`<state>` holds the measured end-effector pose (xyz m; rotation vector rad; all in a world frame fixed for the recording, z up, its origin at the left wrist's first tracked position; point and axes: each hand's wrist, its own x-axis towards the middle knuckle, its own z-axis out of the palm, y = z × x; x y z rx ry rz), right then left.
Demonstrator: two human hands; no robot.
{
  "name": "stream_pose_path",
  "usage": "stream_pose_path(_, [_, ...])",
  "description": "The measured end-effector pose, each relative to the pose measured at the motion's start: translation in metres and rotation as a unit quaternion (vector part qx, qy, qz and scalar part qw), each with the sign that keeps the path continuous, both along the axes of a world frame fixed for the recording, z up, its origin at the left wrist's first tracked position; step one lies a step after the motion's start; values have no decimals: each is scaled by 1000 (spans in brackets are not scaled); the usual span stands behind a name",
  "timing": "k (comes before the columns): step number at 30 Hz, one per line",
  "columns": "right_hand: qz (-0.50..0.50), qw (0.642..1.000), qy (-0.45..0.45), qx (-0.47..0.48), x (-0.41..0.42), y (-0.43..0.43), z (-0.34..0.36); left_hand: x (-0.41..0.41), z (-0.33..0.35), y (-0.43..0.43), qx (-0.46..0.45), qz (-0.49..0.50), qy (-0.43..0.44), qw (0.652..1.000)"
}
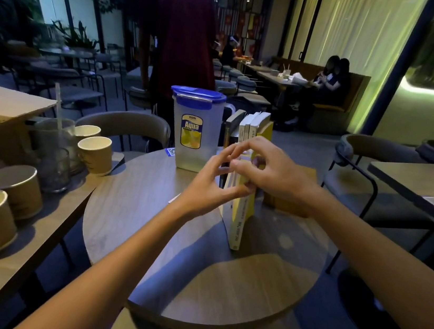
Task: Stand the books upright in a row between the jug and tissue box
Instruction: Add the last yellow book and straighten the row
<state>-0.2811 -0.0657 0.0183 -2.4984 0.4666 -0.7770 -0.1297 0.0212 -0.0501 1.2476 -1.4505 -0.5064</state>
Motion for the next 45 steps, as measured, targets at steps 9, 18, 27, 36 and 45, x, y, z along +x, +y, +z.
stream_pose_path(9, [-23, 996, 87, -7, -6, -49, 3, -11, 3, 16, -5, -21, -47, 999])
stream_pose_path(18, [25, 983, 142, -109, 1, -58, 11, -19, -16, 21, 9, 48, -34, 998])
stream_pose_path(27, [13, 989, 75, -125, -16, -70, 41, -17, 8, 8, -105, 78, -90, 987])
stream_pose_path(36, [-72, 987, -20, -143, -17, -106, 78, -25, 54, -47, -172, 89, -137, 971])
stream_pose_path(45, [-105, 992, -9, -64, -6, -131, 50, -25, 24, -81, -130, 128, -156, 971])
